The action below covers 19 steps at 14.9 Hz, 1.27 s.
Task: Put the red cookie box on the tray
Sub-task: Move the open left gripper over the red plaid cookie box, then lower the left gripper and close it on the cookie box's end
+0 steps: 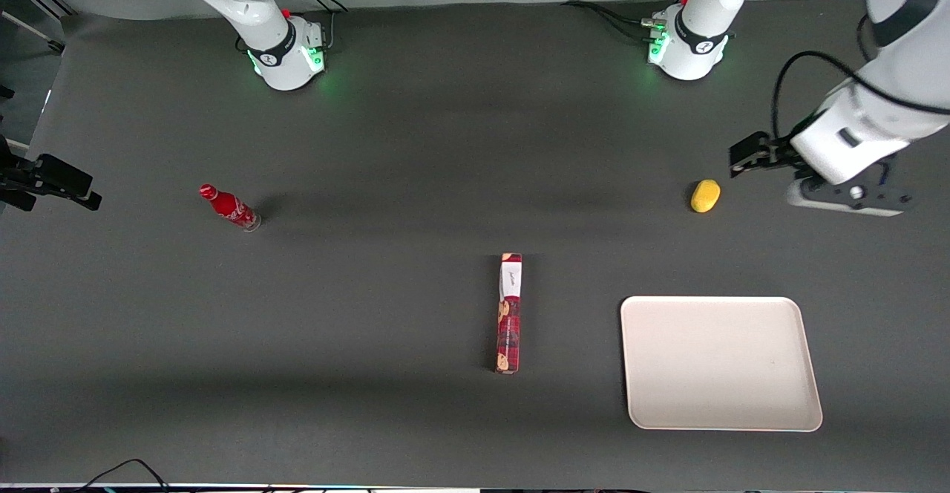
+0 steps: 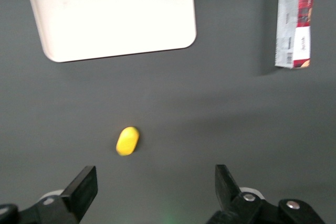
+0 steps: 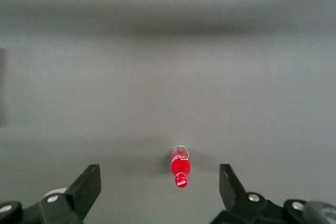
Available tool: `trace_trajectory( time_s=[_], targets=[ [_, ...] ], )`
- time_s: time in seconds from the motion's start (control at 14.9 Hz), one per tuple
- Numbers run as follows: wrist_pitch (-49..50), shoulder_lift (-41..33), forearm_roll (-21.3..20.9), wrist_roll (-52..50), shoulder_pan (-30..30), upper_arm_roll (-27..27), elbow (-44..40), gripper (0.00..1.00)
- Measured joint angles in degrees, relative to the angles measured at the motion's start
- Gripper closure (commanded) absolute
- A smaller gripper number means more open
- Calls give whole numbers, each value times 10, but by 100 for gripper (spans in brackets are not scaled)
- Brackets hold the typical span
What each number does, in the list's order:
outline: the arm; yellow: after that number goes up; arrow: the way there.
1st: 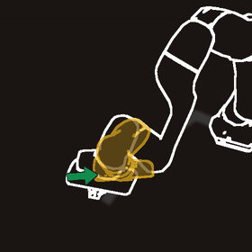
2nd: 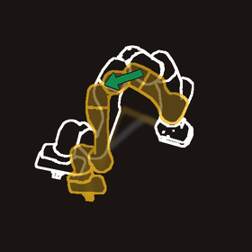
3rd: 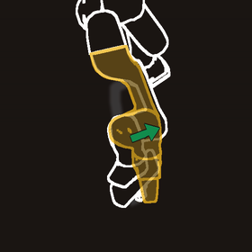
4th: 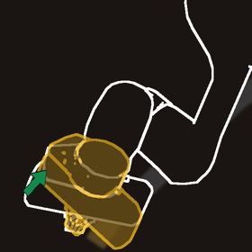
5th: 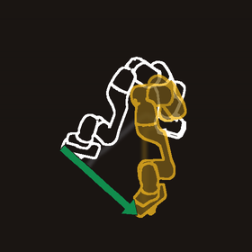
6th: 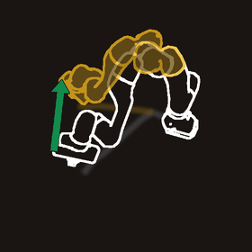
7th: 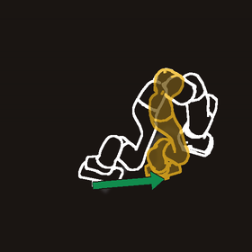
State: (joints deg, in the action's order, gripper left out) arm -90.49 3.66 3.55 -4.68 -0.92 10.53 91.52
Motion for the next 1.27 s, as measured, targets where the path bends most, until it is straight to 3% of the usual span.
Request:
trace_trajectory(
  time_s=[0.47,1.07,1.27],
  targets=[
    [-64,145,-30,-101,-13,105,-79,0],
    [-272,298,-86,-212,-103,126,-84,0],
    [-321,348,-124,-240,-123,126,-87,0]
  ],
)
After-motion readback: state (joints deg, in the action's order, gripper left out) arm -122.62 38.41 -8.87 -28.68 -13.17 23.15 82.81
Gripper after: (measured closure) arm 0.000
